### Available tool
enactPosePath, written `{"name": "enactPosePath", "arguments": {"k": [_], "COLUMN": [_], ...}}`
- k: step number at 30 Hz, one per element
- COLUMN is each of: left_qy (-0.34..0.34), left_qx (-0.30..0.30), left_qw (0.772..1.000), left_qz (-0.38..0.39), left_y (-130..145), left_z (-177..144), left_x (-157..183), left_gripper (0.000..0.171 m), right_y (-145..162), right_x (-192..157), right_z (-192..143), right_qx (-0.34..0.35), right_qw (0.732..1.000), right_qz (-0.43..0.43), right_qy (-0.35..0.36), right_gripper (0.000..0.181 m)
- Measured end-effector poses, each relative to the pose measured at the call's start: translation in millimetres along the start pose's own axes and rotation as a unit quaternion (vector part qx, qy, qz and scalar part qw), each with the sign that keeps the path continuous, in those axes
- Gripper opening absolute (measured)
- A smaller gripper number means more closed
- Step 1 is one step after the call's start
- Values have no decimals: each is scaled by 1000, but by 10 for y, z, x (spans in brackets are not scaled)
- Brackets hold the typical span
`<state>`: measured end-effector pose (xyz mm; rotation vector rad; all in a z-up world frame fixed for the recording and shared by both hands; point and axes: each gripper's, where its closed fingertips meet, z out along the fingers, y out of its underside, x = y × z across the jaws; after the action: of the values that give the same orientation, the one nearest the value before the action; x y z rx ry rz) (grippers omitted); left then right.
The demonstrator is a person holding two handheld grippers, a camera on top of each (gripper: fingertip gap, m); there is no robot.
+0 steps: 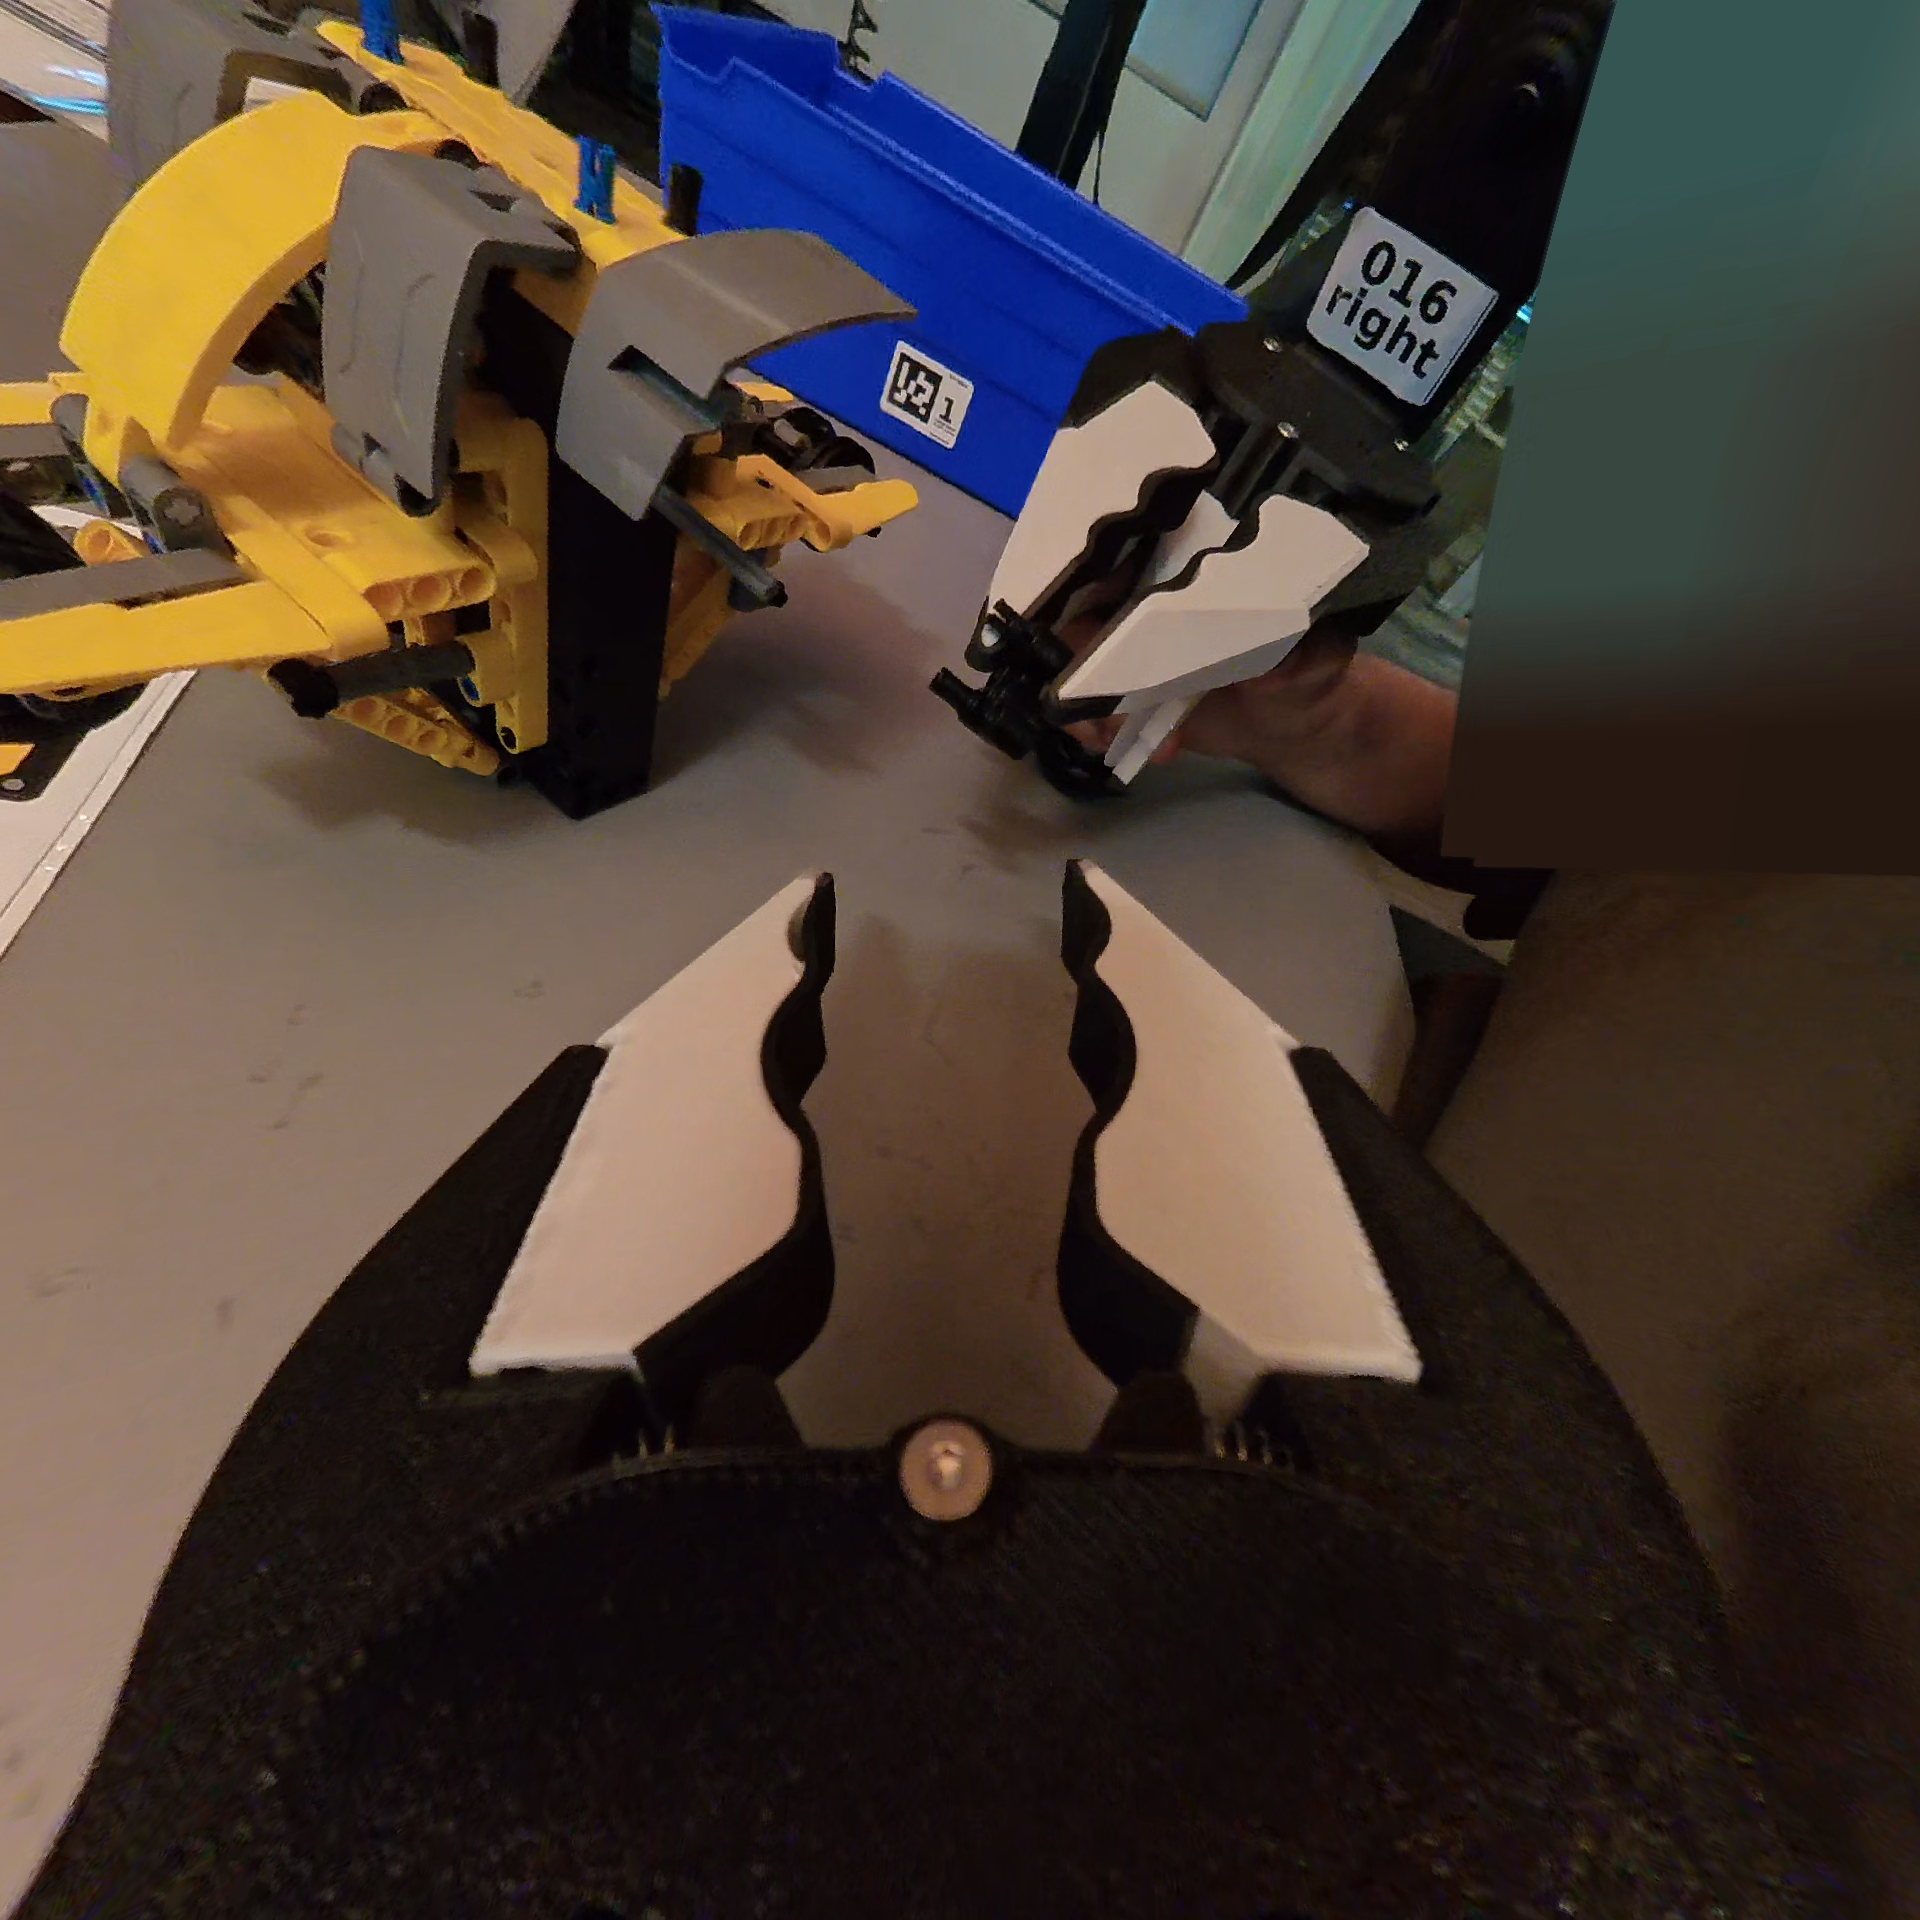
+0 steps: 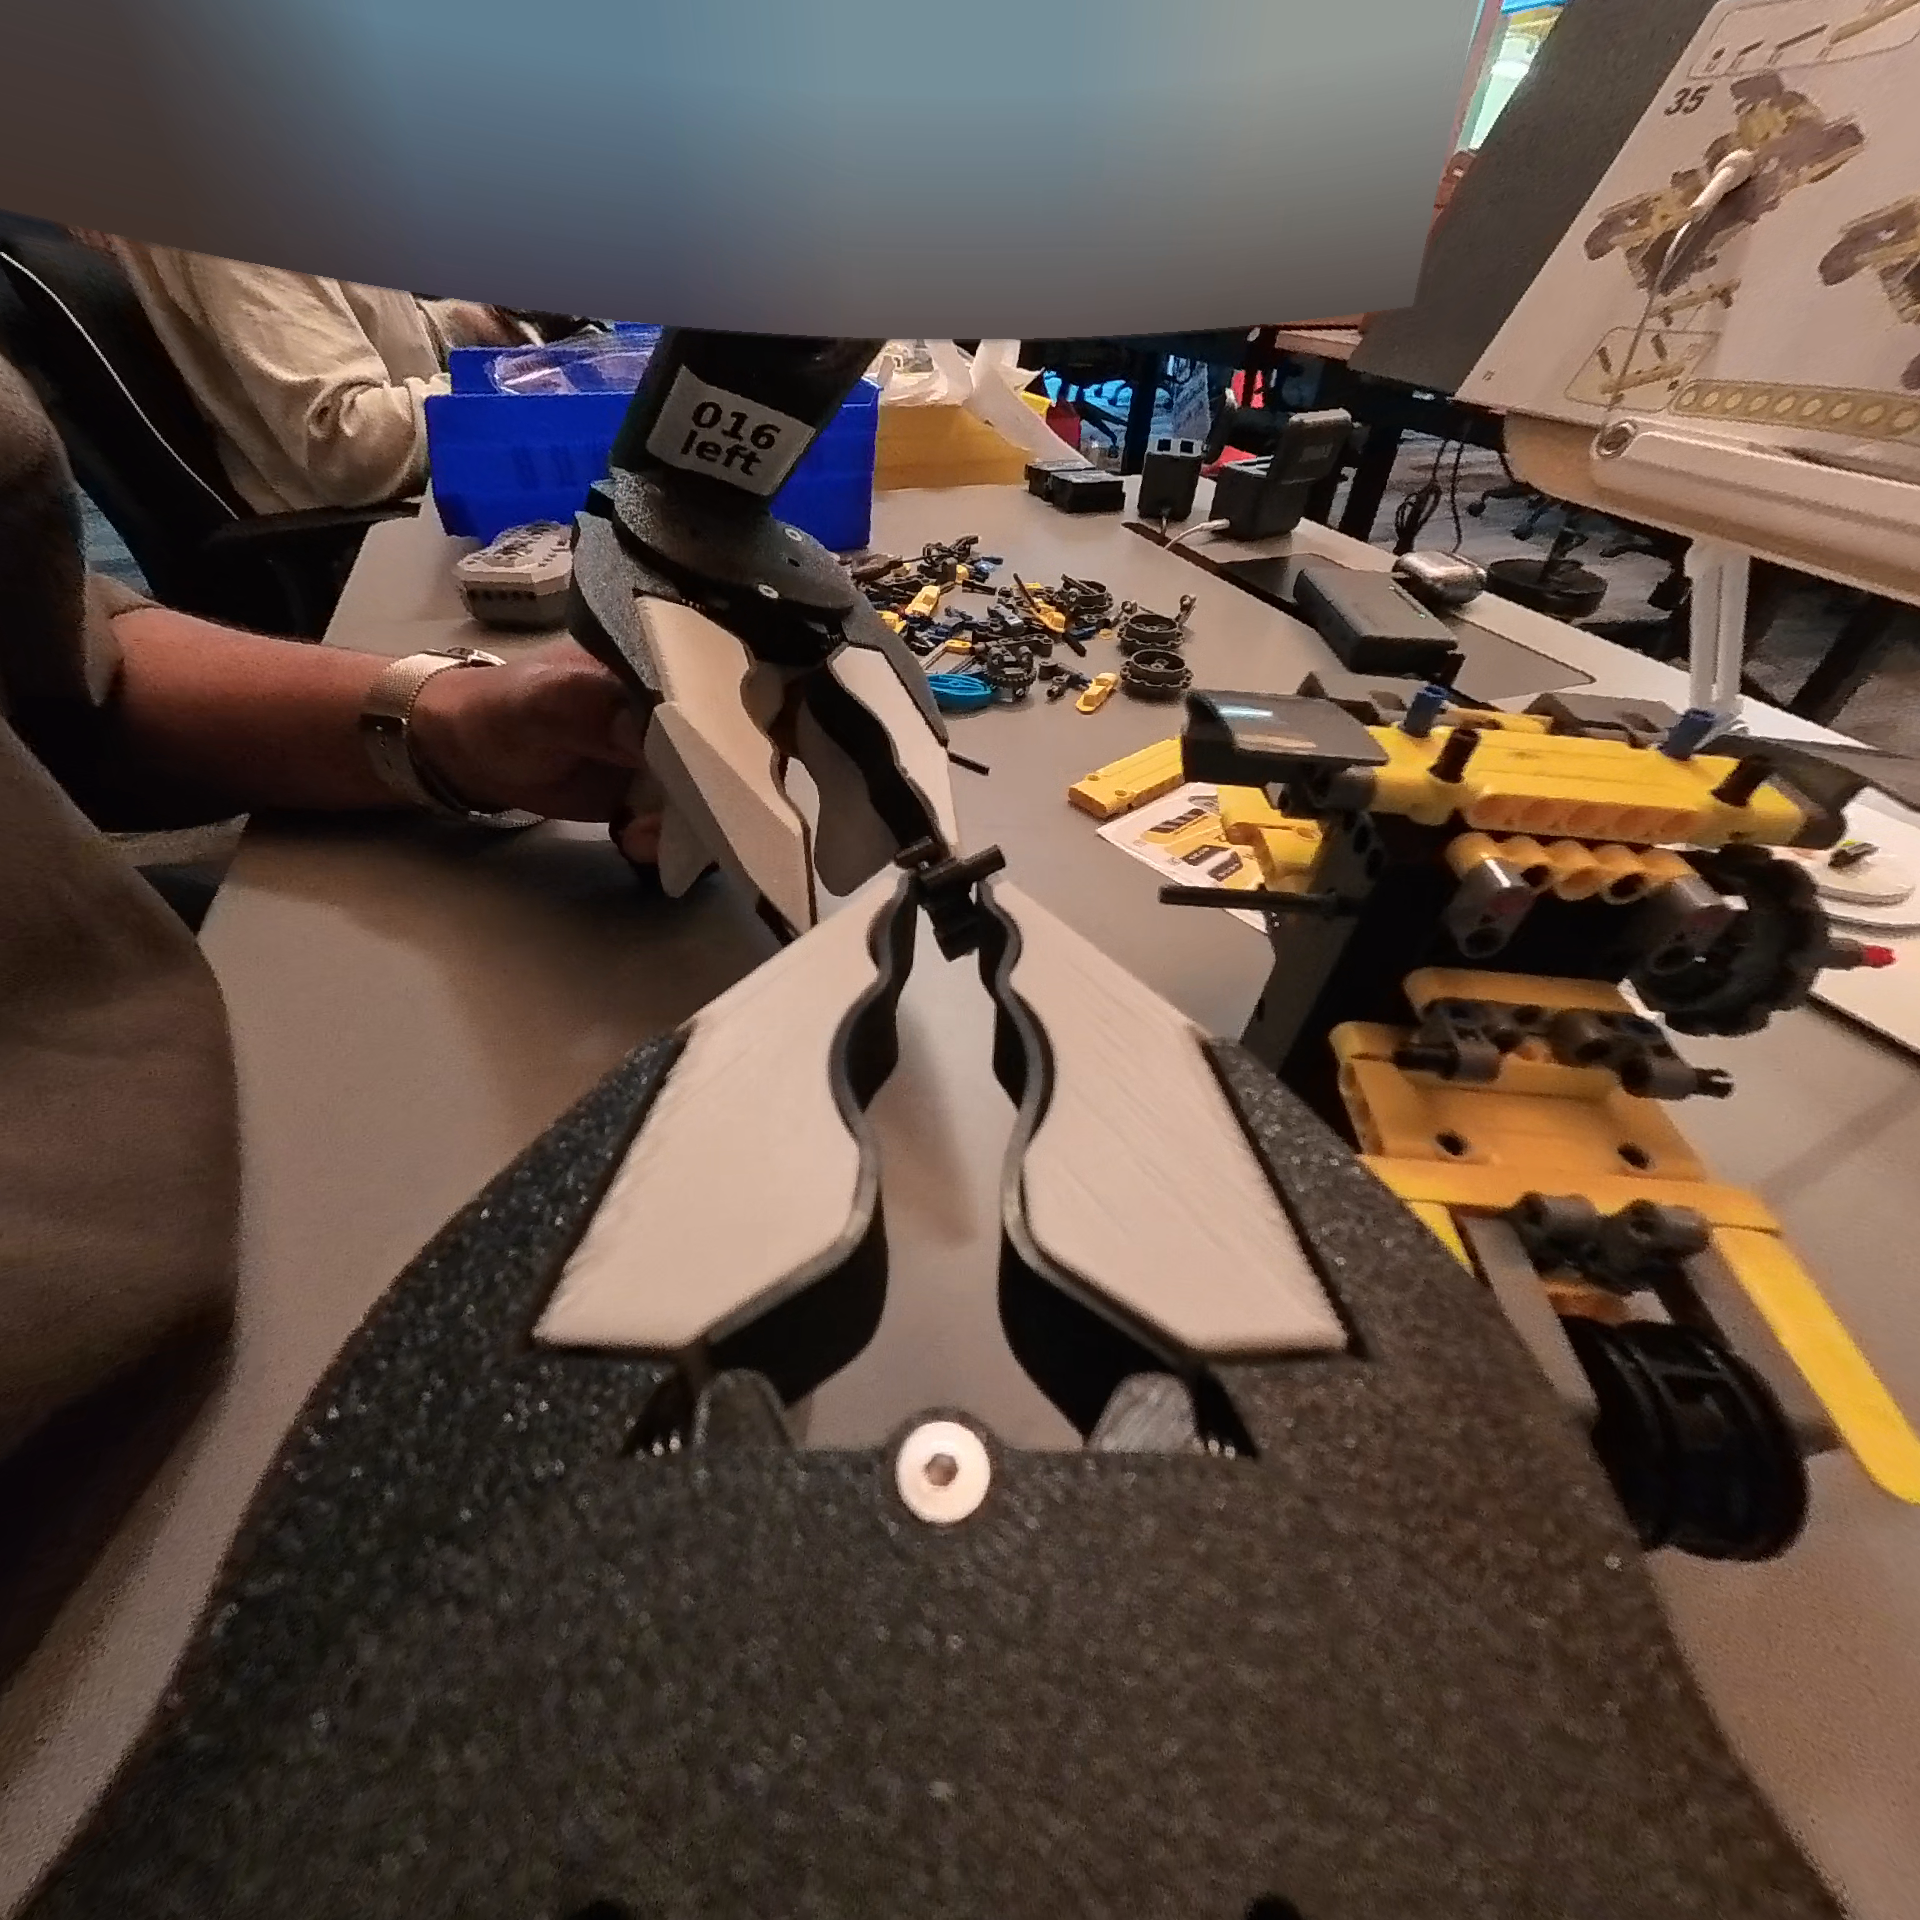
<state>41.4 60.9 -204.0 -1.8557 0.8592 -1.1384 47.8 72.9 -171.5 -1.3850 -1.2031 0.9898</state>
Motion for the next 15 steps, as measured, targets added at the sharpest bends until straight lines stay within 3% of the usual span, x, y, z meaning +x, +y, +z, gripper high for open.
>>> {"name": "enactPosePath", "arguments": {"k": [9,15], "left_qy": [22,32], "left_qx": [22,30], "left_qw": [998,999], "left_qz": [-57,-29], "left_y": [-58,-80], "left_z": [-56,-79], "left_x": [-76,-4], "left_gripper": [42,42], "right_y": [12,18], "right_x": [31,74], "right_z": [9,-7], "right_qx": [-2,-7], "right_qw": [1000,1000], "right_qz": [13,3], "right_qy": [-5,6], "right_gripper": [11,10]}}
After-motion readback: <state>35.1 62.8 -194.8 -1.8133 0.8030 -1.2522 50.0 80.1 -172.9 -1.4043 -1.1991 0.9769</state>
